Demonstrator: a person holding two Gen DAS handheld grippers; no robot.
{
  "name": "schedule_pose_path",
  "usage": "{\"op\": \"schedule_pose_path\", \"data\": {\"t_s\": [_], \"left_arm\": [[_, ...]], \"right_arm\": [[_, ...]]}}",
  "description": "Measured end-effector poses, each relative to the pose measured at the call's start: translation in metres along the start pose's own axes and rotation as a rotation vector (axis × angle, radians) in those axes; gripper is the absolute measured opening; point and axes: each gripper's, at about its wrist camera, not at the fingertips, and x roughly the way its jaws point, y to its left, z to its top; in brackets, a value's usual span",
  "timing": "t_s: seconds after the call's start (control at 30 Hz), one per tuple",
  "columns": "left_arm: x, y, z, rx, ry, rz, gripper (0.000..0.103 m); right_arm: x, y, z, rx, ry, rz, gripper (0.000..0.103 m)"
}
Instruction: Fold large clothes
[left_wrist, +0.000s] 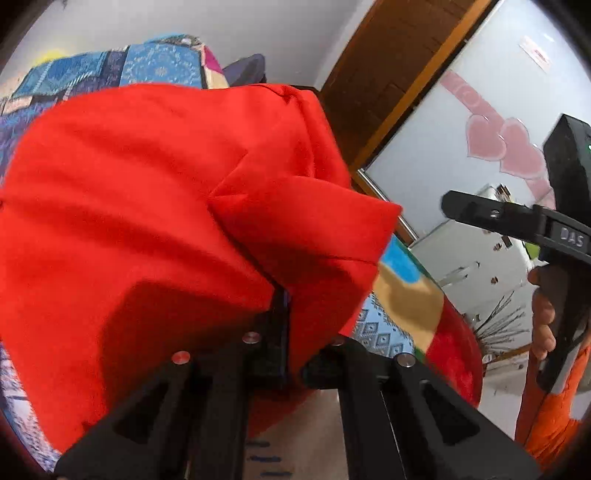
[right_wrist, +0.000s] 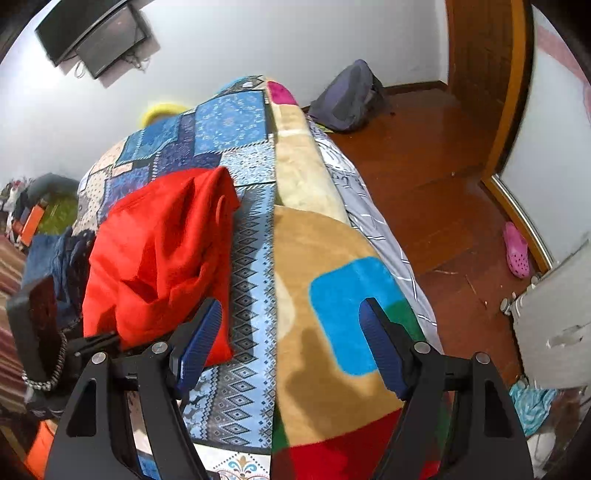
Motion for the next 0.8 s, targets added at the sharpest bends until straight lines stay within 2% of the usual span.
{"op": "schedule_pose_path", "data": {"t_s": [0.07,0.13,0.23,0.37,0.57,0.67,0.73,0.8], "left_arm": [[-0.008,-0.006,0.0,0.031,0.012,0.007,0.012],[-0.014,-0.012,-0.001,0.067,0.026,0.026,0.031],[-0.03,-0.023,-0.011,0.15,0.0,0.083,0.05],[-0.06,-0.026,-0.019,0.197,-0.061,0.168,0.058],[-0.088,0.019,-0.022,0.084,-0.143,0.277,0.074],[-0.075,0.053,-0.026,0.014,-0.077,0.313,0.075],[-0.064,0.07,-0.031,-0.025,-0.053,0.323,0.089],[-0.058,0.081,-0.038,-0.054,-0.046,0.288,0.09]], "right_arm": [[-0.004,0.012,-0.001,-0.034,-0.008,0.013,0.074],[-0.015,0.017,-0.003,-0.06,-0.022,0.038,0.074],[-0.02,0.035,-0.002,-0.097,-0.055,0.089,0.074],[-0.018,0.06,0.003,-0.148,-0.071,0.138,0.074],[0.019,0.084,0.005,-0.197,-0.009,0.1,0.074],[0.035,0.085,0.003,-0.238,0.011,0.023,0.074],[0.045,0.076,0.001,-0.244,0.017,-0.036,0.074],[0.054,0.055,-0.003,-0.204,0.052,-0.045,0.074]]}}
